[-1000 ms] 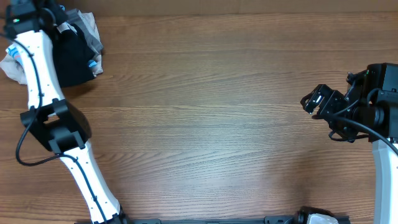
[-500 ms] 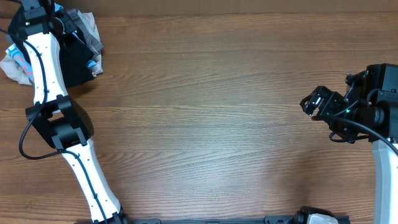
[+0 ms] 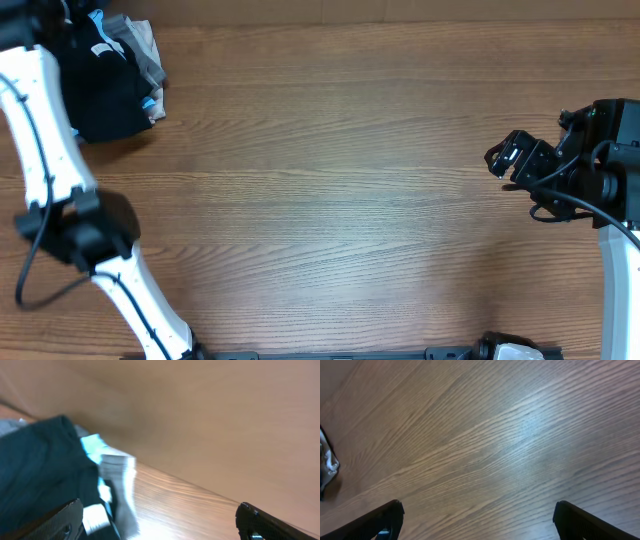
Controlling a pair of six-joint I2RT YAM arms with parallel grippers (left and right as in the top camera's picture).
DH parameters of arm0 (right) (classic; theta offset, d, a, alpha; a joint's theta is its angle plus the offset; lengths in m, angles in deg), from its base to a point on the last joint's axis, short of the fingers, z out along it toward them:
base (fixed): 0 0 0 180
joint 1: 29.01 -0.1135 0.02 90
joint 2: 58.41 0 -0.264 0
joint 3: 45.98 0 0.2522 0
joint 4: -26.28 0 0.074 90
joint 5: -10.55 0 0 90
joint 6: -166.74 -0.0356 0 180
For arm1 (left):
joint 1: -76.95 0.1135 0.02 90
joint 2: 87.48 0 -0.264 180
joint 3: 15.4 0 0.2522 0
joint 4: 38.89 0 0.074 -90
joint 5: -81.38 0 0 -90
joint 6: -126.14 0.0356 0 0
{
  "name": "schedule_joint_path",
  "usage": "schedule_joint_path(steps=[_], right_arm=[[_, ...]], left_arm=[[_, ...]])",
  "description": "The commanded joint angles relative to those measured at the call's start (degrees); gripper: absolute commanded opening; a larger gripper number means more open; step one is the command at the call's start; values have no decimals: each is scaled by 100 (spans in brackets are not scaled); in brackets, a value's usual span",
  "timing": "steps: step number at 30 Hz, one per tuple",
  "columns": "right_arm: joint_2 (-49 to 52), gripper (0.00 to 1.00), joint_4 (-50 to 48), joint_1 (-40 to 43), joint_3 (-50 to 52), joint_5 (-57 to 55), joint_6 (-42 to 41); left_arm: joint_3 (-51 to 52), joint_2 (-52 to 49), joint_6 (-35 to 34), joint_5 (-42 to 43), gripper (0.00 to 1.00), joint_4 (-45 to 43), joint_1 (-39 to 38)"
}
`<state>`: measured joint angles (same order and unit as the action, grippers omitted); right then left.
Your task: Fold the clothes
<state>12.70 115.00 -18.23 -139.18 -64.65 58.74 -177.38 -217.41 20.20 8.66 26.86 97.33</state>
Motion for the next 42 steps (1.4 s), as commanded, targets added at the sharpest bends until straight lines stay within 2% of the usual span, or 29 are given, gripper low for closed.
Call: schedule_joint_path(steps=[1,8,14,17,20,25,30,32,35,38,42], right_arm=[[-160,100,-17,22,-219,35,26],[-848,100,61,15,-319,81,50],[-1679,100,481,15,-315,72,372],[-2103,100,785,15,-313,72,481],[-2387,100,953,15,-313,74,592],[-2815,100,1102,15,-313,72,752],[-3259,93,1434,15,-291,31,868],[-3464,91,1440,15,-236,31,863],[-3613,91,1311,15,-192,31,859],[-3600,100,957,17,-190,31,721],[-3563,100,518,15,-190,33,227]], left_arm=[[-90,1038,50,977,100,592,24],[-87,2393,199,1532,100,1895,26],[-87,3501,765,1543,100,2885,15],[-87,4122,1346,1541,100,3788,17],[-68,4568,1600,1622,100,4483,15],[522,5613,1904,2083,100,4481,11],[1506,7167,2059,1974,100,4481,11],[1989,8078,2151,1965,100,4481,11],[2251,9007,2238,1375,100,4452,11],[2236,9656,2238,741,100,4199,37],[2229,10286,2218,695,100,3825,33]])
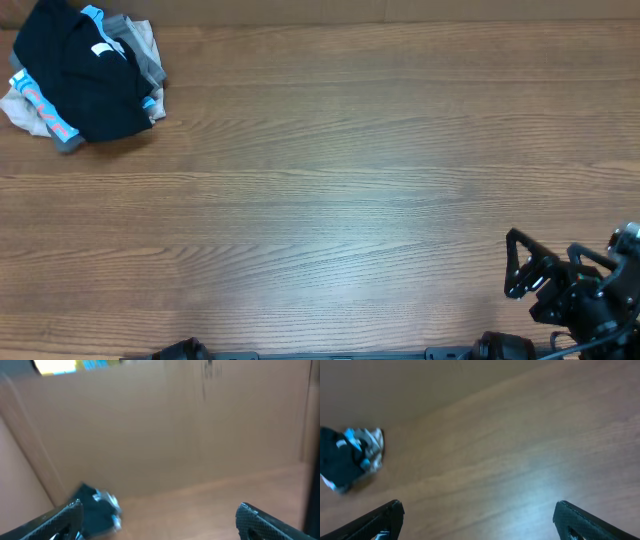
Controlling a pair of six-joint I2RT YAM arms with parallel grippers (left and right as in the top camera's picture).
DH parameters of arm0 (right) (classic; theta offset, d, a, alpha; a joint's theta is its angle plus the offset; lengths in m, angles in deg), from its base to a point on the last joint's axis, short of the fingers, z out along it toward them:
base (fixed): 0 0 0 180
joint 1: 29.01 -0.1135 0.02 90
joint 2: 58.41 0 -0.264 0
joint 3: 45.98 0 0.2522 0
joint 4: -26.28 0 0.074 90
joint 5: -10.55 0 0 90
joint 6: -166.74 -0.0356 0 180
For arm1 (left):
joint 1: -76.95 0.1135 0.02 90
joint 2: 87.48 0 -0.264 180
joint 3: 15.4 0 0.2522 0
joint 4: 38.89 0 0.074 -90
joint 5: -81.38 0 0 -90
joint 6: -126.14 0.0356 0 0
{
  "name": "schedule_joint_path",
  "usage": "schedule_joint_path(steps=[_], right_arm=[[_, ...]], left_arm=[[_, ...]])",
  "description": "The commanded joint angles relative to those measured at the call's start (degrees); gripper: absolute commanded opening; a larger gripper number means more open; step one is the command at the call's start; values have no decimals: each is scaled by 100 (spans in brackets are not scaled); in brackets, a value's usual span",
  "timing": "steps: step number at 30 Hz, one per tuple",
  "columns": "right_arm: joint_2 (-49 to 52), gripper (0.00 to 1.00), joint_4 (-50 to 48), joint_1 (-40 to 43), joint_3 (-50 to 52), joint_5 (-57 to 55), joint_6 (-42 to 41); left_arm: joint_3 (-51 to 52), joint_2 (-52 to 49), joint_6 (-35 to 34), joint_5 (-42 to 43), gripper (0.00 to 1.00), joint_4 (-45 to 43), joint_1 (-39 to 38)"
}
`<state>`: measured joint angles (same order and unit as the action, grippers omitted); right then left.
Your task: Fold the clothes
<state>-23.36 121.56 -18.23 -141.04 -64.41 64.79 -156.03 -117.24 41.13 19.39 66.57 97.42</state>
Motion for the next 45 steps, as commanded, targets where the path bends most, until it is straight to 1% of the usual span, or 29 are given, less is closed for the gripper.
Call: schedule_joint_path(steps=[1,11,17,45], right_arm=[[59,100,-157,17,-4,7,-448],[70,100,-111,15,-4,9,-461],[70,100,-33,17,-4,7,-461],[70,100,7,15,-4,7,-461]], left_arm=[[81,310,127,-380,100,-151,24],[413,315,122,-411,100,81,13],[411,317,125,-409,100,509,13],[420,315,125,-409,100,509,13]])
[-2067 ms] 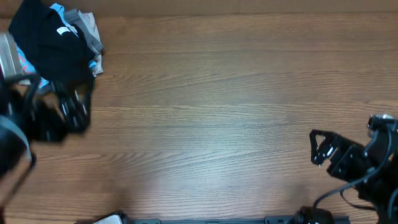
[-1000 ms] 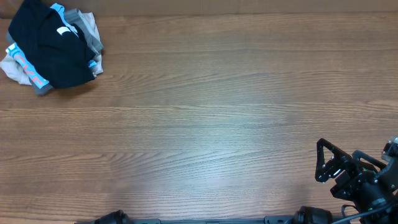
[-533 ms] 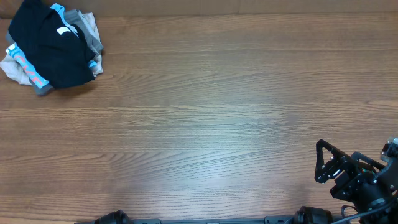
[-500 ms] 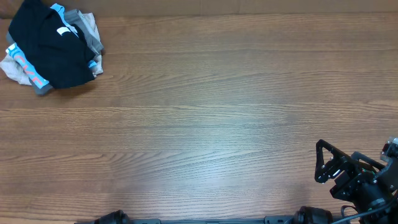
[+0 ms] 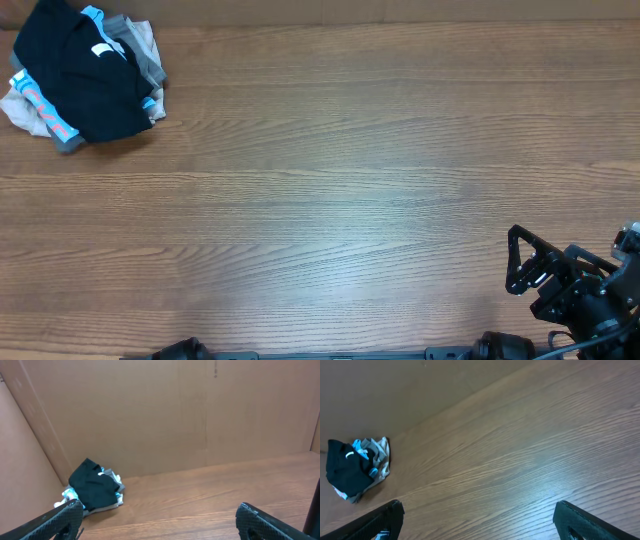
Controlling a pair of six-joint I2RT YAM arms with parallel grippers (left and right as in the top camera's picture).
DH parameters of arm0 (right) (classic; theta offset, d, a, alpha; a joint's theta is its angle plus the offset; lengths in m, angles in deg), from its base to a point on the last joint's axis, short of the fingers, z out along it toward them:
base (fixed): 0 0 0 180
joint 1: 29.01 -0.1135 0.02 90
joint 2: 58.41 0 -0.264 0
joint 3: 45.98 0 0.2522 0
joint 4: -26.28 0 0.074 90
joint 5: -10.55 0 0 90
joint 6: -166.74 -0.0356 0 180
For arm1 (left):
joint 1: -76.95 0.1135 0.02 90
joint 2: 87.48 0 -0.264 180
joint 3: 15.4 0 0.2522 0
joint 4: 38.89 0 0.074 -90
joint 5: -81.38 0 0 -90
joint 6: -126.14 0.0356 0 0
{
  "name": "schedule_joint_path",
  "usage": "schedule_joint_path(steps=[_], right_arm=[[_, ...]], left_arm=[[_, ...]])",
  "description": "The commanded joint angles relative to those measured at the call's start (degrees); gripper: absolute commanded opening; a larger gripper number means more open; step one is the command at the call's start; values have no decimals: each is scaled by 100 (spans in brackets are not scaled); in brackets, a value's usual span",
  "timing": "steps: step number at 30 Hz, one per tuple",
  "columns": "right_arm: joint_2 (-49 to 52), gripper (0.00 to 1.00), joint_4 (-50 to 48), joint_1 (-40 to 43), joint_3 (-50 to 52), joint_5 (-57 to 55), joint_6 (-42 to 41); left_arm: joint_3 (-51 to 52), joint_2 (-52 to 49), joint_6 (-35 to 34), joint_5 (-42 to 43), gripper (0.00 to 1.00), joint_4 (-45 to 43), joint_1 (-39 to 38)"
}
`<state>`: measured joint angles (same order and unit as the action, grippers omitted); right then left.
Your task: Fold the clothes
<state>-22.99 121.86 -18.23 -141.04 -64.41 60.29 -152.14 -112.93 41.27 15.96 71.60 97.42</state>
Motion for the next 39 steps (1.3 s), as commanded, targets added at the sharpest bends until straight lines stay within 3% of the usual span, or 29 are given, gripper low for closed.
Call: schedule_joint_path(steps=[1,12,17,22,33,39], right_arm=[[33,100,-24,15,-4,7,-11],[24,100,42,-50,166,-92,170],[-146,100,-691,-330,793,-83,352],[-651,100,-1941,-739,2223,-81,713],[-2291,100,-6102,-1351,6216,-79,1353],[-2894,100,-7359,-1403,7403,-81,1438]], left_arm=[[31,-114,111,-63,100,7,13],[28,-114,111,-63,100,7,13],[31,-114,111,-63,100,7,13],[31,-116,111,-63,100,7,13],[31,-116,111,-63,100,4,13],[31,-114,111,-63,100,7,13]])
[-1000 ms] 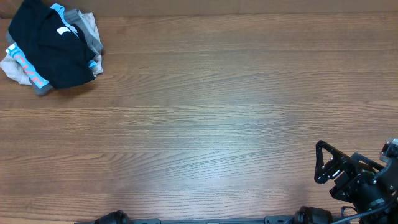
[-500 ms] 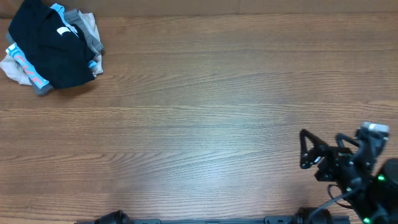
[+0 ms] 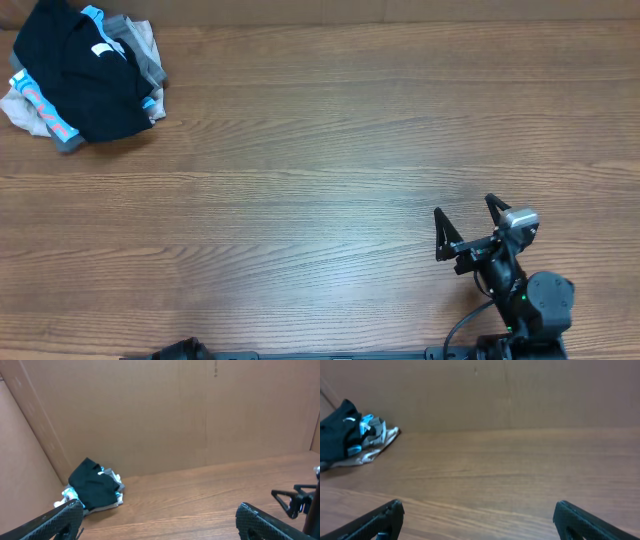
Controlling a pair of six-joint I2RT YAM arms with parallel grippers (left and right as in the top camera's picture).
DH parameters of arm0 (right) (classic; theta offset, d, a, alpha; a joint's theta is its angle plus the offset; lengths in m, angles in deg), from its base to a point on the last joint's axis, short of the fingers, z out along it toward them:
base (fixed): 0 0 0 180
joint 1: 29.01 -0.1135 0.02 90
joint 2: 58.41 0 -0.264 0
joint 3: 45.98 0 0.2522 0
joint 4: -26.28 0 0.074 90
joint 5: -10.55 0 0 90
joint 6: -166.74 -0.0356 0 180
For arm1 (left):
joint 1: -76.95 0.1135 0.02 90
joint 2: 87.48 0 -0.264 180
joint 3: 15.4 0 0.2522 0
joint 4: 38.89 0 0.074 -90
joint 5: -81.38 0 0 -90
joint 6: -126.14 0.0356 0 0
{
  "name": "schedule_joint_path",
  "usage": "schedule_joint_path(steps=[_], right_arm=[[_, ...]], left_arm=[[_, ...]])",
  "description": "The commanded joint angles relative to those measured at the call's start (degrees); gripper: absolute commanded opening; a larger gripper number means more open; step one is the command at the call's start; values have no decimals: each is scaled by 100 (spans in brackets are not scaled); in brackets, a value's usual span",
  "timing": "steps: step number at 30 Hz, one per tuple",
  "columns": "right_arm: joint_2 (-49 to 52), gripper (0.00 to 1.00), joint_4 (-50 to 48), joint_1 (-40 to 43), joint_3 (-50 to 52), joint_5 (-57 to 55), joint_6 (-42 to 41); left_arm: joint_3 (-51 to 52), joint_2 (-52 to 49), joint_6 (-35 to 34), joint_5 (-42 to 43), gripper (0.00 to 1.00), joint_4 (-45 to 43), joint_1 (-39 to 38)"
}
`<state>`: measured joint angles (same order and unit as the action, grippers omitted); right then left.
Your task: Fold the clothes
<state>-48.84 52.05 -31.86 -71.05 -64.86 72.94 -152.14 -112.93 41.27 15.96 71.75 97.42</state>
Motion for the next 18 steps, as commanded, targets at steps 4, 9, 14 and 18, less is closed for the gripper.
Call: schedule_joint_path(steps=[4,9,14,18], right_arm=[[-568,100,-649,44,693,-37,175],[-761,100,-769,120,850,-166,275],[-870,100,-1178,164,1073,-470,275],[-942,100,-1165,188,1084,-627,254]], left_arm=[[28,-114,111,-63,100,-11,13],[31,-116,111,-63,100,-9,13],[28,-116,111,-63,100,-9,13],[31,-116,111,-63,100,-9,13]])
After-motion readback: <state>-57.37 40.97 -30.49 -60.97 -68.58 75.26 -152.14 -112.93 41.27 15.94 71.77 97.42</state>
